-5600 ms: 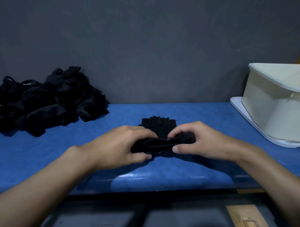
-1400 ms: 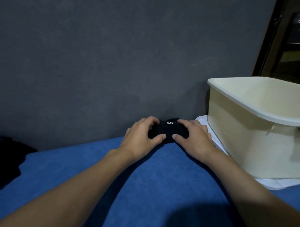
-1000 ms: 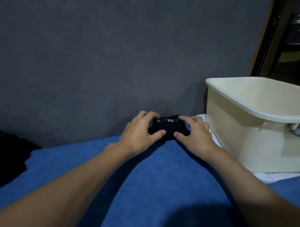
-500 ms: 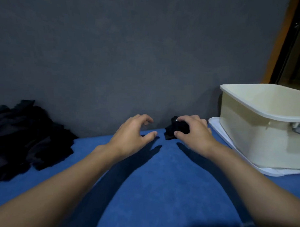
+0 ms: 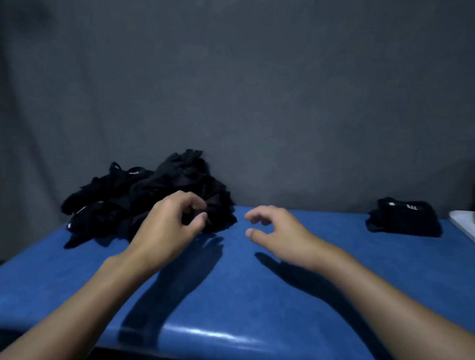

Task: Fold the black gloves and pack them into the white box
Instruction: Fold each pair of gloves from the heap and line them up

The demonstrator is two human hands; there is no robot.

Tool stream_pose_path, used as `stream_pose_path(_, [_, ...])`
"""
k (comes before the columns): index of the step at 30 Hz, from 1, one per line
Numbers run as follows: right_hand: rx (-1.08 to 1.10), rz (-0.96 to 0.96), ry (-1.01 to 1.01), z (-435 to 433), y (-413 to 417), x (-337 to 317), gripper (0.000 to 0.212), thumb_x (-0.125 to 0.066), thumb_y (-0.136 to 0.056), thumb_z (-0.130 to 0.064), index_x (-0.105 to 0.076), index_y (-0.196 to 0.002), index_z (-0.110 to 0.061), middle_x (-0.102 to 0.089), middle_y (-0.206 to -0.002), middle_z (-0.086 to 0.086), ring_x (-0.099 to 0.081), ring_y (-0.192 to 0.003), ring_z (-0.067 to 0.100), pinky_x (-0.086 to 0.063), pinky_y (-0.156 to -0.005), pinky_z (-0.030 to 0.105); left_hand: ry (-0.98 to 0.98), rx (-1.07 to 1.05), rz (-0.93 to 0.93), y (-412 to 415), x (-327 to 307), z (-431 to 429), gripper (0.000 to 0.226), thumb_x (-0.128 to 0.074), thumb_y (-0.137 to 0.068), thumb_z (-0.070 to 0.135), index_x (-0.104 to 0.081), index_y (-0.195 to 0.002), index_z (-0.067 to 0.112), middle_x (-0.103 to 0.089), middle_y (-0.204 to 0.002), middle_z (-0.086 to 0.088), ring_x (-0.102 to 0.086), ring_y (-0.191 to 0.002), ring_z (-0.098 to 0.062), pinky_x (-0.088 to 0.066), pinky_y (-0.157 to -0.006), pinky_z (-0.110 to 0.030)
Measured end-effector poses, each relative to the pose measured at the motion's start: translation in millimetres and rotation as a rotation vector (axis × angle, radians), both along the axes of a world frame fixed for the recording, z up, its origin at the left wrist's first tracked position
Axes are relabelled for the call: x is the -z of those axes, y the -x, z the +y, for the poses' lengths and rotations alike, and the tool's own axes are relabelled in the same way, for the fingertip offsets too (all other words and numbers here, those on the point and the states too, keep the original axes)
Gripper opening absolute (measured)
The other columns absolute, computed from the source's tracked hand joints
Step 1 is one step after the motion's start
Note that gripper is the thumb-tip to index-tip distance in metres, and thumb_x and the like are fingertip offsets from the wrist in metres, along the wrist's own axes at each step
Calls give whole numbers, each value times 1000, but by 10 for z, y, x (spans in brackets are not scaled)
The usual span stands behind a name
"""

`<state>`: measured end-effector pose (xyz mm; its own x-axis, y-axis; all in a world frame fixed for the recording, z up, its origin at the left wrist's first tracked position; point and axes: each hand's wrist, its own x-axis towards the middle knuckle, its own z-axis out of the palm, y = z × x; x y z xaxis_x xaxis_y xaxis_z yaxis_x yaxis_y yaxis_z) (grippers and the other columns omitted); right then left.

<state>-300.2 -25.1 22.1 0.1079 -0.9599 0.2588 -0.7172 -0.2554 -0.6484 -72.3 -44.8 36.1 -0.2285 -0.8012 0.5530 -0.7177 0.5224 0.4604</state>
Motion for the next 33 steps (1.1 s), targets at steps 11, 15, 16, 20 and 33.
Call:
stream_pose_path(11, [-30,26,-71,-414,-562,110,45,-60,-93,-35,-50,-137,-39,-42,-140,-7,-34,-133,17,-30,-114,44,-62,-25,-234,-288,332,-85,21,-58,-93,37,-57,-113,32,-51,-104,18,-53,-94,-5,-49,-77,-30])
stream_pose_path(15, [-43,14,-62,-441,-580,85,44,-58,-96,-31,-53,-138,-20,-44,-141,-12,-36,-133,12,-31,-114,37,-77,0,-210,-250,310,-119,23,-57,-94,37,-57,-116,32,-53,-108,17,-54,-91,-6,-52,-79,-35])
stream_pose_path(16, [-46,-5,-52,-429,-566,77,42,-58,-97,-29,-54,-137,-17,-45,-140,-13,-38,-131,10,-33,-113,35,-78,5,-205,-231,304,-130,24,-57,-94,36,-57,-117,32,-53,-108,17,-54,-91,-7,-52,-79,-36])
stream_pose_path(20, [-18,-114,32,-340,-446,47,37,-62,-94,-20,-60,-129,-12,-52,-131,-11,-51,-120,6,-40,-108,28,-68,15,-179,-122,277,-163,24,-57,-94,36,-58,-117,30,-53,-110,16,-56,-94,-8,-53,-81,-38])
stream_pose_path(33, [274,-559,66,180,324,36,22,-74,-85,-14,-62,-103,-20,-75,-79,6,-65,-54,4,-45,-48,15,-103,187,11,621,279,-185,31,-55,-98,31,-55,-127,23,-54,-120,8,-53,-113,-8,-44,-97,-26])
